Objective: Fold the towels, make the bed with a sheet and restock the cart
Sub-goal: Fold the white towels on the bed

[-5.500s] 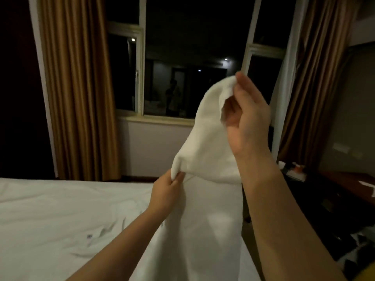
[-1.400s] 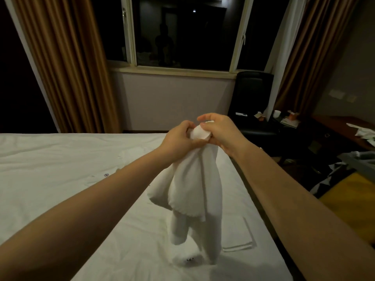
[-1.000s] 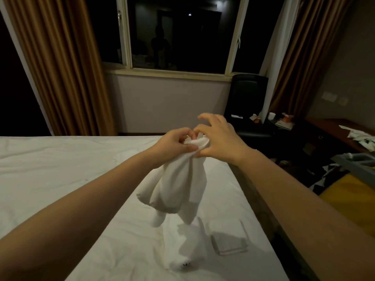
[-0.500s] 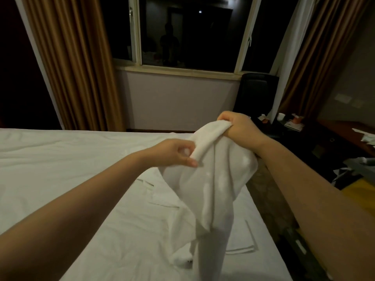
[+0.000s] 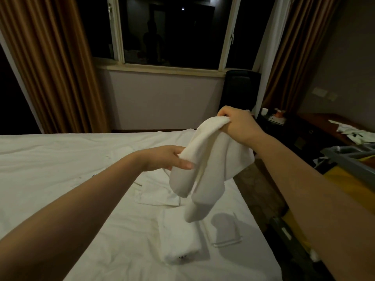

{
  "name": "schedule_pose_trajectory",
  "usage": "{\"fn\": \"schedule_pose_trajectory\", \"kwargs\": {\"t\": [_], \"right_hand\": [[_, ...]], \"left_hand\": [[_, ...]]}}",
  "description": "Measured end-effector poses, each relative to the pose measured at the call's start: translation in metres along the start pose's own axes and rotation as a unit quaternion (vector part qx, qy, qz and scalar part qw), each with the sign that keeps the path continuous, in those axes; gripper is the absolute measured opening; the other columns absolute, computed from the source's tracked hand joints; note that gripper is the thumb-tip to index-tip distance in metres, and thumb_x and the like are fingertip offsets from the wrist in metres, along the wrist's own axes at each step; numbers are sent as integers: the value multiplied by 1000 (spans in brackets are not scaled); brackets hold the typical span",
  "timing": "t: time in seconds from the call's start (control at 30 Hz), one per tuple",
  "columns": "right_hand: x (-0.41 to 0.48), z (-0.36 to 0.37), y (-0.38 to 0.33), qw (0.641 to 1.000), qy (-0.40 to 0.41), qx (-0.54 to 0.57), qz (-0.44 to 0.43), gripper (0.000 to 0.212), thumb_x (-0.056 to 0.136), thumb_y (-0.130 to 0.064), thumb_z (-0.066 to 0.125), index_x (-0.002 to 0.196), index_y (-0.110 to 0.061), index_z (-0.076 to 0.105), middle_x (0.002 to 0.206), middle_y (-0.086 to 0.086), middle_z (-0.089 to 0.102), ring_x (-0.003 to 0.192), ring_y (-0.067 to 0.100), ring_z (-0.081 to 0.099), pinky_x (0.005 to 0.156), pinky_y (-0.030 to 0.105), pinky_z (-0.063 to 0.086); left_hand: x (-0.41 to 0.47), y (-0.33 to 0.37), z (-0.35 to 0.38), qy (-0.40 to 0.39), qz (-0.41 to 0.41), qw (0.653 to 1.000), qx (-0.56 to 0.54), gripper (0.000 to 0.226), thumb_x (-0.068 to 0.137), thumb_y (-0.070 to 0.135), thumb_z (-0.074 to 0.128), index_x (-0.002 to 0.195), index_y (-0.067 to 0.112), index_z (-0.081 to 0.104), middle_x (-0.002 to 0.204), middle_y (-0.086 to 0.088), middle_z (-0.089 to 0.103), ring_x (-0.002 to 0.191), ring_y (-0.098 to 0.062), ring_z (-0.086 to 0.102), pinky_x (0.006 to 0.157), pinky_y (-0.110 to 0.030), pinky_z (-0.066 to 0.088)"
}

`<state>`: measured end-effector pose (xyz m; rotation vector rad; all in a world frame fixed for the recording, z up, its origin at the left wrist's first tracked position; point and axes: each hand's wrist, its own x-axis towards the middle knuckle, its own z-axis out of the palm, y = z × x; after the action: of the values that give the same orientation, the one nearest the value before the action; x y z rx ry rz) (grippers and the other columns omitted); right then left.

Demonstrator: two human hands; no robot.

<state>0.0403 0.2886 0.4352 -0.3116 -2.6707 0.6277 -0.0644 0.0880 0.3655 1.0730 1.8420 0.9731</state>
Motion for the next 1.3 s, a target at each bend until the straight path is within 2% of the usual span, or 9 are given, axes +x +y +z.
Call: {"fn": "schedule_pose_trajectory", "kwargs": {"t": [0.1, 0.3, 0.43, 0.57, 0.77, 0.97, 1.07, 1.2, 1.3], "right_hand": [[-4, 0, 4, 999, -12, -30, 5, 10, 92, -25, 54, 99, -19, 56, 98, 3, 59, 88, 21, 54, 77, 37, 48], [-5, 2, 10, 1000, -12, -23, -2, 3, 91, -23, 55, 93, -21, 55, 92, -1, 58, 84, 17, 54, 74, 33, 47], [-9, -2, 22, 999, -29, -12, -23, 4, 88, -22, 59, 92, -19, 61, 88, -8, 58, 79, 8, 52, 69, 23, 44], [-13, -5, 38, 999, -30, 8, -22, 11, 88, -27, 63, 98, -21, 60, 88, -14, 57, 79, 0, 52, 65, 15, 39], [-19, 2, 52, 997, -59, 46, -5, 28, 86, -29, 68, 100, -13, 49, 88, 1, 58, 75, 11, 52, 67, 25, 43], [-31, 7, 64, 989, -123, 65, 49, 20, 84, -17, 69, 98, -24, 56, 94, -9, 58, 87, 6, 55, 78, 27, 44], [-45, 23, 74, 982, -176, 33, 63, 18, 85, -16, 67, 102, -14, 65, 94, -6, 61, 91, 10, 58, 72, 19, 41], [-62, 54, 87, 983, -168, -13, 74, 14, 80, -13, 64, 92, -6, 65, 87, 10, 64, 83, 23, 62, 69, 30, 50], [-67, 70, 91, 978, -185, -80, 58, 17, 78, -25, 65, 91, -14, 63, 89, 1, 59, 83, 21, 59, 79, 38, 52]], "left_hand": [[2, 0, 3, -29, -30, 999, -16, 38, 85, 32, 69, 121, 30, 59, 115, 8, 64, 106, -13, 62, 81, -25, 54], [17, -6, 21, 167, -96, 972, 134, 44, 78, 39, 74, 112, 13, 64, 101, 0, 63, 87, -18, 59, 67, -20, 49], [11, -8, 12, 272, -84, 957, 63, 26, 76, 35, 76, 92, 17, 65, 87, -1, 62, 72, -13, 56, 63, -23, 46], [-7, 1, -5, 267, -14, 960, -85, 11, 81, 23, 72, 85, 15, 65, 81, -1, 66, 69, -14, 63, 63, -24, 52], [-15, 23, -18, 285, 37, 939, -187, 23, 93, 23, 57, 89, 2, 62, 63, -1, 65, 60, -13, 63, 57, -20, 52], [-19, 33, -33, 381, 29, 923, 43, 26, 81, 29, 73, 69, 12, 58, 69, -3, 54, 66, -16, 52, 65, -28, 43], [-27, 38, -38, 406, 12, 907, 115, 27, 76, 32, 76, 67, 15, 58, 68, 0, 54, 65, -13, 53, 57, -22, 43], [-35, 30, -41, 415, 1, 904, 102, 29, 73, 25, 80, 61, 13, 56, 59, 2, 49, 58, -10, 48, 52, -21, 37], [-43, 15, -45, 415, -9, 904, 103, 24, 76, 25, 78, 63, 14, 61, 61, 2, 54, 60, -11, 52, 55, -22, 40]]}}
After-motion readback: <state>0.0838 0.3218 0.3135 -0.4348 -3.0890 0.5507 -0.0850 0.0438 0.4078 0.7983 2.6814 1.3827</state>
